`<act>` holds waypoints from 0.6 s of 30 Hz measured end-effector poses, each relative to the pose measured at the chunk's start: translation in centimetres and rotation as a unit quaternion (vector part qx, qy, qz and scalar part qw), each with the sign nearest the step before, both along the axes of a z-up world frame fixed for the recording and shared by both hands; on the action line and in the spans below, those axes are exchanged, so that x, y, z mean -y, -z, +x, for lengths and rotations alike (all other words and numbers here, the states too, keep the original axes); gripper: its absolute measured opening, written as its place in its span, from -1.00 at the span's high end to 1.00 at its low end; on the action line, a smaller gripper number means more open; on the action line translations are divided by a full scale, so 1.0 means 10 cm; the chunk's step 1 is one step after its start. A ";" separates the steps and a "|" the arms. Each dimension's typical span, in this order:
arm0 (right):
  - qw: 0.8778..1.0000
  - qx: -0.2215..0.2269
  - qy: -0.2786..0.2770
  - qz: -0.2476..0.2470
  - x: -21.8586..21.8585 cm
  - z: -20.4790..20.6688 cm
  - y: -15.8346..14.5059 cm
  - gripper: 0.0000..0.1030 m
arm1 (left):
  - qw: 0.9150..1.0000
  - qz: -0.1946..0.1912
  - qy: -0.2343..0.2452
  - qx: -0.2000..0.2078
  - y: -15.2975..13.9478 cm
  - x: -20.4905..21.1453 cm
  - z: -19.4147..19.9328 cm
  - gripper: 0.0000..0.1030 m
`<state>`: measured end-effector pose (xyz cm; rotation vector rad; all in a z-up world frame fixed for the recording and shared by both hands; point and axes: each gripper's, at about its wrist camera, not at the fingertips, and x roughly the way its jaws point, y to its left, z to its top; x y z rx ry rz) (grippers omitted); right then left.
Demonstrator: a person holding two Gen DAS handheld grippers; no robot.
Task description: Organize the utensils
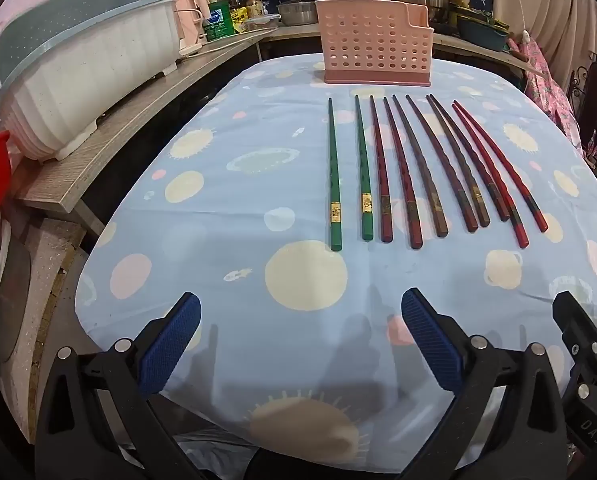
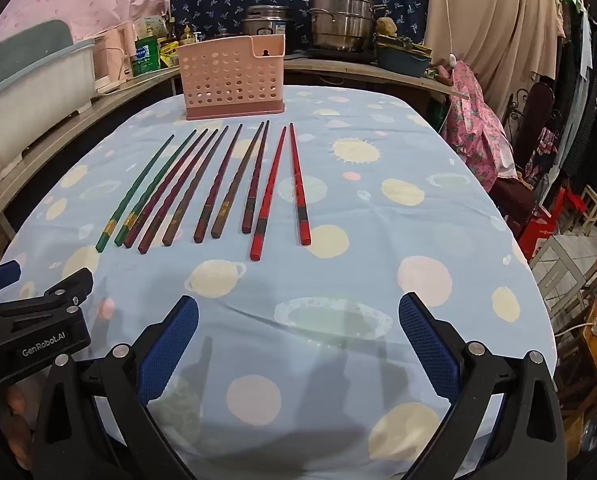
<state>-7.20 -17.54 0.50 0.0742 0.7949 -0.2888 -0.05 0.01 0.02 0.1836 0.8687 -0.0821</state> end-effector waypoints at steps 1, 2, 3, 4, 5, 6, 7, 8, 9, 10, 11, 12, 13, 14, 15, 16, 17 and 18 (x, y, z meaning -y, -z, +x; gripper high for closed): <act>1.000 0.001 0.000 0.000 0.00 0.00 0.00 -0.87 | 1.000 0.000 0.000 -0.001 0.00 0.00 0.00 -0.86; 1.000 0.001 -0.001 -0.001 0.00 0.00 0.00 -0.87 | 1.000 -0.001 0.000 -0.001 0.00 0.00 0.00 -0.86; 1.000 0.001 -0.001 -0.001 0.01 0.00 0.01 -0.87 | 1.000 0.000 -0.002 -0.001 -0.01 -0.03 -0.03 -0.86; 1.000 0.001 -0.001 -0.001 0.01 0.00 0.01 -0.87 | 1.000 -0.001 -0.002 -0.002 -0.01 -0.04 -0.04 -0.86; 1.000 0.001 -0.002 -0.002 -0.06 -0.02 -0.02 -0.87 | 1.000 -0.001 -0.001 -0.002 -0.02 -0.04 -0.05 -0.86; 1.000 0.001 -0.002 -0.002 -0.06 -0.02 -0.02 -0.87 | 1.000 0.000 -0.001 -0.002 -0.02 -0.04 -0.06 -0.86; 1.000 0.000 -0.002 -0.002 -0.06 -0.02 -0.02 -0.87 | 1.000 0.000 0.000 -0.002 -0.02 -0.04 -0.08 -0.86; 1.000 0.003 -0.003 -0.006 -0.08 -0.03 -0.01 -0.87 | 1.000 0.001 0.001 -0.001 -0.03 -0.04 -0.09 -0.86; 1.000 0.003 -0.002 -0.006 -0.09 -0.02 -0.01 -0.87 | 1.000 -0.002 -0.004 -0.006 -0.02 -0.03 -0.03 -0.86; 1.000 0.003 -0.001 -0.006 -0.09 -0.02 -0.01 -0.87 | 1.000 -0.002 -0.003 -0.006 -0.02 -0.03 -0.03 -0.86; 1.000 0.003 -0.001 -0.005 -0.09 -0.02 -0.01 -0.87 | 1.000 -0.002 -0.003 -0.007 -0.02 -0.04 -0.03 -0.86; 1.000 0.004 0.000 -0.005 -0.09 -0.01 -0.01 -0.87 | 1.000 -0.001 -0.003 -0.007 -0.02 -0.04 -0.03 -0.86; 1.000 0.003 -0.003 -0.006 -0.07 -0.02 -0.02 -0.87 | 1.000 -0.001 -0.003 -0.007 -0.03 -0.04 -0.03 -0.86; 1.000 0.004 -0.005 -0.008 -0.06 -0.03 -0.03 -0.87 | 1.000 -0.001 -0.003 -0.007 -0.03 -0.05 -0.04 -0.86; 1.000 0.004 -0.005 -0.008 -0.06 -0.02 -0.02 -0.87 | 1.000 0.000 -0.002 -0.006 0.03 -0.03 -0.02 -0.86; 1.000 0.004 -0.005 -0.008 -0.06 -0.02 -0.02 -0.87 | 1.000 0.000 -0.002 -0.005 0.03 -0.03 -0.02 -0.86; 1.000 0.004 -0.005 -0.008 -0.07 -0.02 -0.02 -0.87 | 1.000 -0.001 -0.002 -0.005 0.02 -0.03 -0.02 -0.86; 1.000 0.003 -0.005 -0.008 -0.07 -0.02 -0.02 -0.87 | 1.000 -0.001 -0.002 -0.004 0.02 -0.03 -0.02 -0.86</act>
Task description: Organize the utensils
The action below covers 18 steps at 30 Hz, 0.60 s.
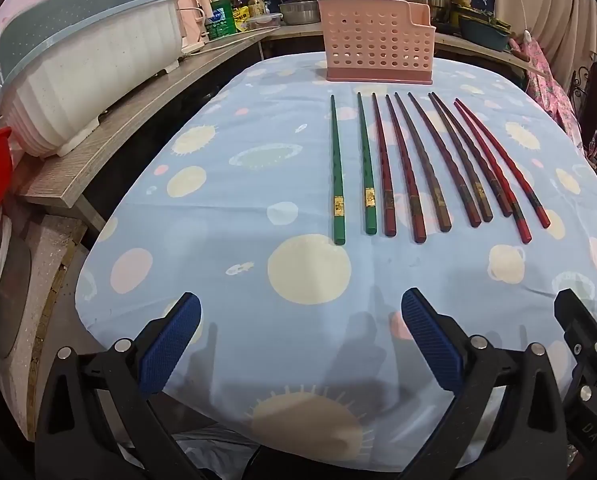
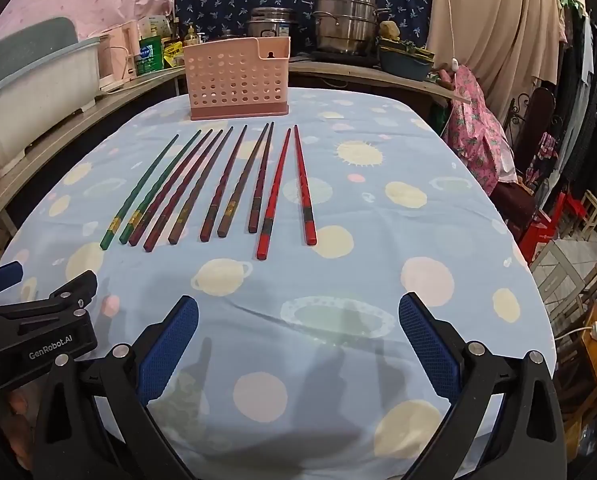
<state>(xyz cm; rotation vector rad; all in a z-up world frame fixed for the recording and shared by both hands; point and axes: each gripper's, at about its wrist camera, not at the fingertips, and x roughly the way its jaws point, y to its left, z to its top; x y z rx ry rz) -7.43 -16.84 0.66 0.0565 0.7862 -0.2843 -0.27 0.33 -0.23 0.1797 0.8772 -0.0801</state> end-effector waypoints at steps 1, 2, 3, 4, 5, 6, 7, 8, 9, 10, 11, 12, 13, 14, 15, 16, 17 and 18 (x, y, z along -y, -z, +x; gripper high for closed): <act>1.000 0.000 0.000 0.000 -0.01 0.00 0.00 -0.87 | 1.000 0.000 0.000 0.001 0.00 0.00 -0.01 -0.86; 1.000 -0.001 0.000 0.002 0.00 0.00 0.01 -0.87 | 1.000 0.000 0.001 0.001 0.00 -0.01 -0.01 -0.86; 1.000 -0.001 -0.001 0.002 0.01 0.01 0.01 -0.87 | 1.000 0.000 0.001 0.001 0.00 -0.01 -0.01 -0.86; 1.000 -0.001 0.000 0.002 0.01 0.01 0.01 -0.87 | 1.000 0.000 0.002 0.001 0.01 -0.01 -0.01 -0.86; 1.000 -0.001 0.000 0.001 0.00 0.00 0.01 -0.87 | 1.000 0.000 0.002 0.001 0.01 -0.01 -0.01 -0.86; 1.000 -0.001 0.000 0.002 0.00 0.01 0.01 -0.87 | 1.000 0.001 0.002 0.000 0.01 -0.01 -0.01 -0.86; 1.000 -0.001 0.000 0.002 0.00 0.01 0.01 -0.87 | 1.000 0.000 0.002 0.000 0.01 -0.01 -0.01 -0.86; 1.000 -0.001 0.000 0.002 0.00 0.01 0.01 -0.87 | 1.000 0.001 0.002 0.001 0.01 -0.01 -0.01 -0.86; 1.000 -0.001 0.000 0.002 0.00 0.01 0.01 -0.87 | 1.000 0.001 0.002 0.001 0.01 -0.01 -0.01 -0.86; 1.000 -0.001 0.000 0.002 0.00 0.01 0.01 -0.87 | 1.000 0.001 0.002 0.001 0.01 -0.01 -0.01 -0.86; 1.000 -0.001 0.000 0.002 0.00 0.01 0.01 -0.87 | 1.000 0.001 0.002 0.001 0.01 -0.01 -0.01 -0.86; 1.000 -0.001 0.000 0.001 0.00 0.00 0.01 -0.87 | 1.000 0.001 0.002 0.001 0.01 -0.01 -0.01 -0.86; 1.000 -0.001 0.000 0.001 0.00 0.00 0.01 -0.87 | 1.000 0.001 0.002 0.001 0.01 -0.01 -0.01 -0.86; 1.000 -0.001 0.000 0.002 0.00 0.01 0.01 -0.87 | 1.000 0.001 0.002 0.001 0.01 -0.01 -0.01 -0.86; 1.000 -0.001 0.000 0.002 0.00 0.01 0.01 -0.87 | 1.000 0.001 0.001 0.001 0.01 -0.01 -0.01 -0.86; 1.000 -0.002 0.000 0.002 0.00 0.01 0.01 -0.87 | 1.000 0.001 0.001 0.001 0.01 -0.01 -0.01 -0.86; 1.000 -0.002 0.000 0.002 0.00 0.01 0.01 -0.87 | 1.000 0.001 0.001 0.000 0.01 -0.01 -0.01 -0.86; 1.000 -0.002 0.000 0.002 0.00 0.00 0.01 -0.87 | 1.000 0.001 0.001 0.001 0.01 -0.01 -0.01 -0.86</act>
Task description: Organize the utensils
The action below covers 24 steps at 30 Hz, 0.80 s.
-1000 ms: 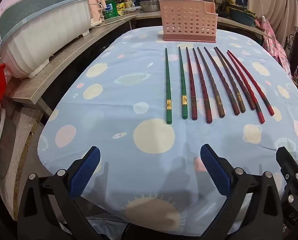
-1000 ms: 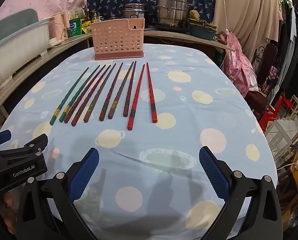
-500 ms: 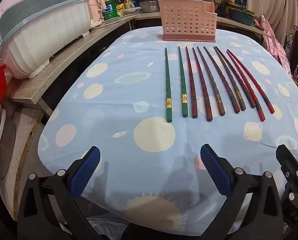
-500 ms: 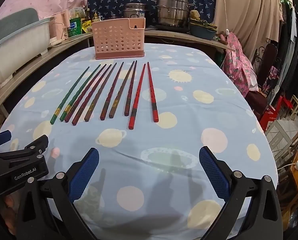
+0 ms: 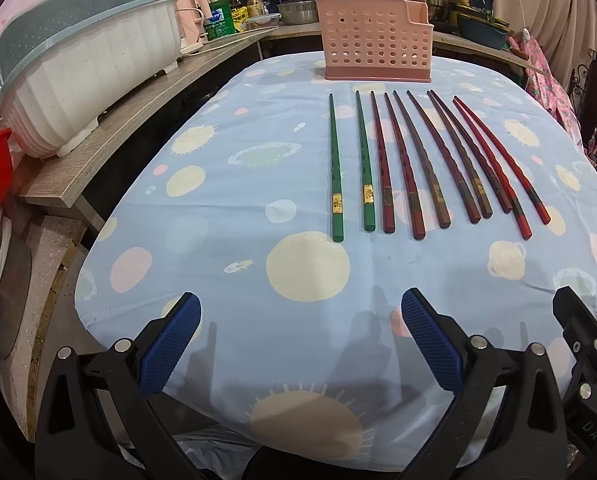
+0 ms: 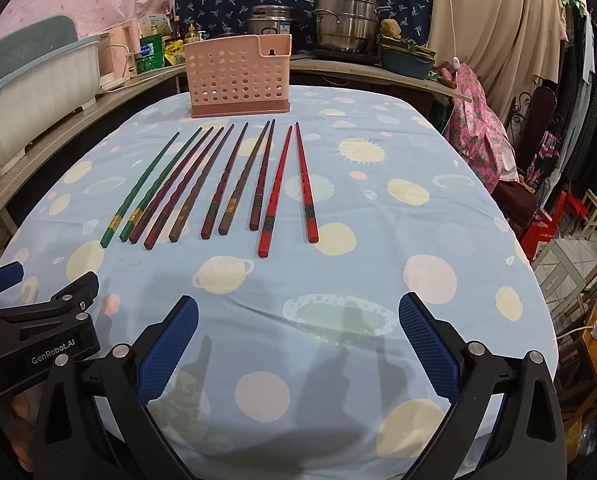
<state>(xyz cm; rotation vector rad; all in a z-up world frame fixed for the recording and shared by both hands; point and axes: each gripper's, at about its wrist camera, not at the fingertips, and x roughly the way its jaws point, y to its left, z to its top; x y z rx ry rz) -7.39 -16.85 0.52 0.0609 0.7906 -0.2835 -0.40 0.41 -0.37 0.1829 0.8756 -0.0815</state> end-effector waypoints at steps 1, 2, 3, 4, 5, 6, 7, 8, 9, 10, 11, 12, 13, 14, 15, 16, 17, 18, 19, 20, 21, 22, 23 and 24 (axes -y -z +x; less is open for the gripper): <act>1.000 0.000 0.000 0.000 0.00 0.00 0.00 -0.87 | 1.000 0.000 0.000 0.000 0.00 0.00 0.00 -0.86; 1.000 0.000 -0.001 0.000 0.00 0.00 0.00 -0.87 | 1.000 0.000 0.000 0.000 0.00 0.00 0.00 -0.86; 1.000 0.000 -0.001 0.000 0.00 0.00 0.00 -0.87 | 1.000 0.000 0.000 0.000 0.00 0.00 0.00 -0.86; 1.000 -0.001 -0.001 0.000 0.00 0.00 0.00 -0.87 | 1.000 0.000 0.000 0.000 0.00 0.00 0.00 -0.86; 1.000 -0.001 0.000 0.000 0.00 0.00 0.01 -0.87 | 1.000 0.000 0.000 0.000 0.00 0.00 0.00 -0.86; 1.000 -0.002 0.000 0.001 0.00 0.00 0.01 -0.87 | 1.000 0.000 0.000 -0.001 0.01 0.00 0.00 -0.86; 1.000 -0.002 0.000 0.001 0.01 0.01 0.02 -0.87 | 1.000 0.000 0.000 -0.001 0.01 0.00 -0.01 -0.86; 1.000 -0.001 0.001 0.002 0.01 0.00 0.02 -0.87 | 1.000 0.000 0.000 -0.001 0.02 0.00 -0.01 -0.86; 1.000 -0.001 0.000 0.002 0.01 0.01 0.02 -0.87 | 1.000 0.000 0.000 -0.001 0.03 0.00 -0.01 -0.86; 1.000 -0.002 0.001 0.002 0.01 0.01 0.02 -0.87 | 1.000 0.000 0.000 -0.001 0.03 0.00 -0.01 -0.86; 1.000 -0.002 0.001 0.002 0.01 0.01 0.02 -0.87 | 1.000 0.000 0.000 -0.001 0.03 0.00 -0.01 -0.86; 1.000 -0.003 0.001 0.002 0.01 0.01 0.03 -0.87 | 1.000 0.000 0.000 -0.002 0.03 0.00 -0.01 -0.86; 1.000 -0.003 0.001 0.002 0.02 0.01 0.03 -0.87 | 1.000 0.000 0.000 -0.002 0.04 0.00 -0.01 -0.86; 1.000 -0.003 0.001 0.002 0.02 0.01 0.03 -0.87 | 1.000 0.000 0.000 -0.002 0.03 0.00 -0.01 -0.86; 1.000 -0.003 0.001 0.001 0.02 0.01 0.03 -0.87 | 1.000 0.000 0.000 -0.002 0.04 0.00 -0.01 -0.86; 1.000 -0.003 0.001 0.002 0.02 0.01 0.03 -0.87 | 1.000 0.000 0.000 -0.003 0.05 0.00 -0.01 -0.86; 1.000 -0.003 0.001 0.002 0.02 0.01 0.03 -0.87 | 1.000 0.000 0.000 -0.002 0.05 0.00 -0.01 -0.86; 1.000 -0.003 0.001 0.002 0.02 0.01 0.03 -0.87 | 1.000 0.000 0.000 -0.003 0.05 0.00 -0.01 -0.86; 1.000 -0.003 0.001 0.002 0.02 0.01 0.03 -0.87 | 1.000 0.000 0.000 -0.003 0.05 0.00 -0.01 -0.86; 1.000 -0.003 0.001 0.002 0.02 0.01 0.03 -0.87 | 1.000 0.000 0.000 -0.003 0.05 0.00 -0.01 -0.86; 1.000 -0.003 0.001 0.002 0.02 0.01 0.03 -0.87 | 1.000 0.000 0.000 -0.003 0.06 -0.01 -0.01 -0.86; 1.000 -0.003 0.001 0.002 0.02 0.01 0.03 -0.87 | 1.000 0.000 0.000 -0.004 0.07 -0.01 -0.01 -0.86; 1.000 -0.003 0.001 0.002 0.02 0.01 0.03 -0.87 | 1.000 0.000 0.000 -0.004 0.07 -0.01 -0.01 -0.86; 1.000 -0.003 0.001 0.002 0.02 0.01 0.03 -0.87 | 1.000 0.000 0.000 -0.005 0.08 -0.01 -0.01 -0.86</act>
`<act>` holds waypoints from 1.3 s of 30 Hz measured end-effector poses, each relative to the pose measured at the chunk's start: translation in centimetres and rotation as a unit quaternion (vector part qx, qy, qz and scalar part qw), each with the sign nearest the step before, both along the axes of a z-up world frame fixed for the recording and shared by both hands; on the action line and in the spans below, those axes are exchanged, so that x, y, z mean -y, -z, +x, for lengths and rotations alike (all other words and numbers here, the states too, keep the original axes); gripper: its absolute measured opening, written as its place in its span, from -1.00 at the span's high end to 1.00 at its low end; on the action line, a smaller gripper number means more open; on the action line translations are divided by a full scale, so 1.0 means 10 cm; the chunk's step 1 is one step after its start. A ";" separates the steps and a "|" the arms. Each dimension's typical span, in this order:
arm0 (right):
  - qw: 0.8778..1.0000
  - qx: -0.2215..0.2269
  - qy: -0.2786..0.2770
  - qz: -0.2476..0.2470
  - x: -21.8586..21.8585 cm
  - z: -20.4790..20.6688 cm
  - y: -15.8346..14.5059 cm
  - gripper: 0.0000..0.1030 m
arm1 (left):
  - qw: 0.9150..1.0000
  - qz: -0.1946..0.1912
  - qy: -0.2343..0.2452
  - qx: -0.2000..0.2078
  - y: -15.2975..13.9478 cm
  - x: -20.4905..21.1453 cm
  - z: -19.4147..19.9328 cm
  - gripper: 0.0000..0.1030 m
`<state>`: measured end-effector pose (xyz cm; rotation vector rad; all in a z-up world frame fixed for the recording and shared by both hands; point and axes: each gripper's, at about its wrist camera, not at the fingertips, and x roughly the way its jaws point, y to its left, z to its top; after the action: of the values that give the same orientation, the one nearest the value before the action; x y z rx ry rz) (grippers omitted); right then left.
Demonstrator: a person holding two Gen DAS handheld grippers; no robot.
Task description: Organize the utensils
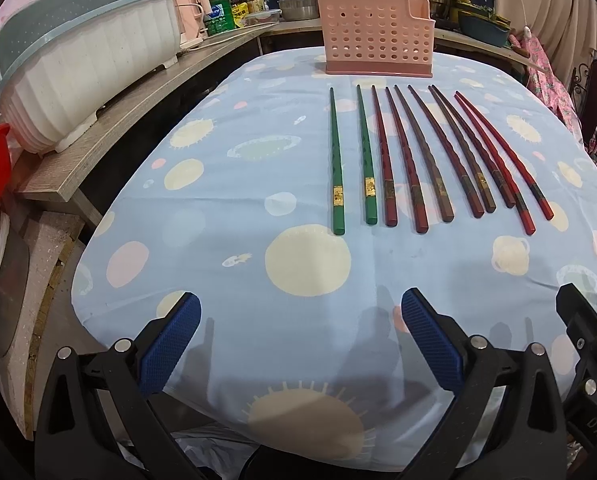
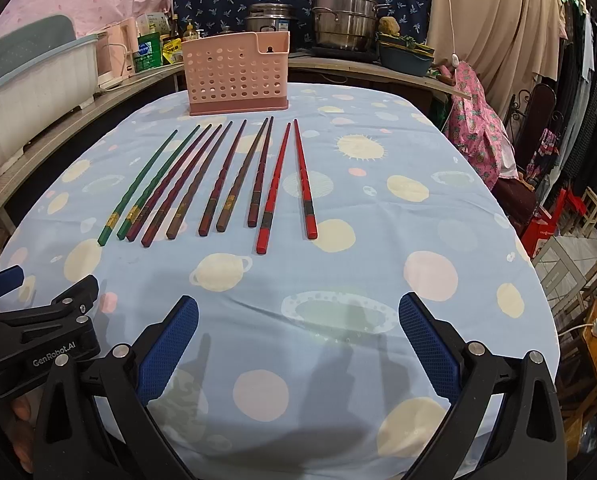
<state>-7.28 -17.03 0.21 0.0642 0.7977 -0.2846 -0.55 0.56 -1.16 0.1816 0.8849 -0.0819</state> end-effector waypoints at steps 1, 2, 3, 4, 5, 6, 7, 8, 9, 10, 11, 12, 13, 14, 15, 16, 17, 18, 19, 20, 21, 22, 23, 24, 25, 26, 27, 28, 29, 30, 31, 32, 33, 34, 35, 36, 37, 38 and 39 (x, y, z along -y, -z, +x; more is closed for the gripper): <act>1.000 0.000 0.000 0.000 0.00 0.00 -0.01 -0.87 | 1.000 0.000 0.000 0.000 0.00 0.00 0.00 -0.86; 1.000 0.000 0.000 0.000 0.00 0.00 -0.01 -0.87 | 1.000 0.000 0.000 0.000 0.00 0.00 0.00 -0.86; 1.000 0.000 0.000 0.000 0.00 0.00 0.00 -0.87 | 1.000 0.000 0.000 0.000 0.00 0.00 0.00 -0.86; 1.000 0.000 0.001 0.000 0.00 0.00 0.00 -0.87 | 1.000 0.000 0.000 0.000 0.00 0.00 0.00 -0.86; 1.000 0.000 0.001 0.000 0.01 0.00 0.00 -0.87 | 1.000 0.000 0.000 0.000 0.00 0.00 0.00 -0.86; 1.000 0.000 0.000 0.000 0.00 0.00 0.00 -0.87 | 1.000 0.000 0.000 0.000 0.00 0.00 0.00 -0.86; 1.000 0.000 0.000 0.000 0.00 0.00 0.00 -0.87 | 1.000 0.000 -0.001 0.000 0.01 0.00 0.00 -0.86; 1.000 -0.001 0.000 0.000 0.00 0.00 0.00 -0.87 | 1.000 -0.001 -0.001 0.000 0.01 0.00 0.00 -0.86; 1.000 -0.001 0.000 0.000 0.00 0.00 0.00 -0.87 | 1.000 -0.001 -0.001 0.000 0.02 0.00 0.00 -0.86; 1.000 -0.001 0.000 0.000 0.01 -0.01 0.00 -0.87 | 1.000 -0.001 -0.001 0.000 0.01 0.00 0.00 -0.86; 1.000 -0.001 0.000 0.000 0.01 -0.01 0.00 -0.87 | 1.000 -0.001 -0.001 -0.001 0.02 -0.01 0.00 -0.86; 1.000 -0.001 0.000 0.000 0.00 -0.01 0.00 -0.87 | 1.000 -0.001 -0.001 -0.001 0.02 -0.01 0.00 -0.86; 1.000 -0.001 0.000 -0.001 0.01 0.00 0.01 -0.87 | 1.000 -0.001 -0.001 -0.001 0.02 -0.01 0.00 -0.86; 1.000 -0.001 0.000 -0.001 0.00 0.00 0.01 -0.87 | 1.000 -0.001 -0.001 -0.001 0.02 -0.01 0.00 -0.86; 1.000 -0.001 0.000 -0.001 0.01 -0.01 0.01 -0.87 | 1.000 -0.002 -0.001 -0.001 0.02 -0.01 0.00 -0.86; 1.000 -0.001 0.000 -0.001 0.00 0.00 0.01 -0.87 | 1.000 -0.002 -0.002 -0.002 0.02 -0.02 0.00 -0.86; 1.000 -0.002 0.001 -0.001 0.01 0.00 0.01 -0.87 | 1.000 -0.002 -0.002 -0.002 0.02 -0.02 0.00 -0.86; 1.000 -0.002 0.001 0.000 0.01 0.00 0.01 -0.87 | 1.000 -0.002 -0.002 -0.002 0.02 -0.02 0.00 -0.86; 1.000 -0.001 0.001 0.000 0.00 0.00 0.01 -0.87 | 1.000 -0.002 -0.002 -0.002 0.02 -0.02 0.00 -0.86; 1.000 -0.001 0.000 0.000 0.00 0.00 0.01 -0.87 | 1.000 -0.002 -0.002 -0.002 0.02 -0.02 0.00 -0.86; 1.000 -0.001 0.000 0.000 0.01 0.00 0.01 -0.87 | 1.000 -0.002 -0.002 -0.002 0.03 -0.02 0.00 -0.86; 1.000 -0.001 0.000 -0.001 0.00 0.00 0.01 -0.87 | 1.000 -0.002 -0.002 -0.002 0.02 -0.02 0.00 -0.86; 1.000 -0.001 0.000 -0.001 0.00 0.00 0.01 -0.87 | 1.000 -0.002 -0.002 -0.002 0.02 -0.02 0.00 -0.86; 1.000 -0.001 0.001 -0.001 0.01 0.00 0.01 -0.87 | 1.000 -0.002 -0.002 -0.002 0.02 -0.02 0.00 -0.86; 1.000 -0.001 0.000 -0.001 0.00 0.00 0.01 -0.87 | 1.000 -0.002 -0.002 -0.002 0.02 -0.03 0.00 -0.86; 1.000 -0.001 0.001 0.000 0.00 0.00 0.01 -0.87 | 1.000 -0.002 -0.002 -0.002 0.02 -0.02 0.00 -0.86; 1.000 -0.001 0.001 0.000 0.01 0.00 0.01 -0.87 | 1.000 -0.002 -0.002 -0.002 0.02 -0.02 0.00 -0.86; 1.000 -0.001 0.000 0.000 0.00 0.00 0.01 -0.87 | 1.000 -0.002 -0.002 -0.002 0.02 -0.02 0.00 -0.86; 1.000 -0.001 0.001 0.000 0.00 0.00 0.01 -0.87 | 1.000 -0.002 -0.002 -0.002 0.02 -0.02 0.00 -0.86; 1.000 -0.001 0.001 0.000 0.00 0.00 0.01 -0.87 | 1.000 -0.002 -0.002 -0.002 0.03 -0.03 0.00 -0.86; 1.000 -0.001 0.000 -0.001 0.00 0.00 0.01 -0.87 | 1.000 -0.002 -0.002 -0.002 0.02 -0.02 0.00 -0.86; 1.000 -0.001 0.000 0.000 0.00 0.00 0.01 -0.87 | 1.000 -0.002 -0.002 -0.002 0.02 -0.02 0.00 -0.86; 1.000 -0.001 0.001 0.000 0.01 0.00 0.01 -0.87 | 1.000 -0.002 -0.002 -0.002 0.02 -0.03 0.00 -0.86; 1.000 -0.002 0.000 -0.001 0.00 0.00 0.01 -0.87 | 1.000 -0.002 -0.002 -0.002 0.02 -0.02 0.00 -0.86; 1.000 -0.002 0.000 -0.001 0.00 0.00 0.01 -0.87 | 1.000 -0.002 -0.002 -0.002 0.02 -0.03 0.00 -0.86; 1.000 -0.001 0.001 0.000 0.01 0.00 0.01 -0.87 | 1.000 -0.002 -0.002 -0.002 0.02 -0.03 0.00 -0.86; 1.000 -0.001 0.001 -0.001 0.01 0.00 0.01 -0.87 | 1.000 -0.002 -0.002 -0.002 0.02 -0.03 0.00 -0.86; 1.000 -0.001 0.001 -0.001 0.00 0.00 0.02 -0.87 | 1.000 -0.003 -0.003 -0.003 0.02 -0.03 0.00 -0.86; 1.000 -0.001 0.002 0.000 0.00 0.00 0.03 -0.87 | 1.000 -0.003 -0.003 -0.004 0.03 -0.04 0.00 -0.86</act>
<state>-7.30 -17.07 -0.04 0.0646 0.7988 -0.2881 -0.53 0.95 -1.45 0.1726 0.8922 -0.0800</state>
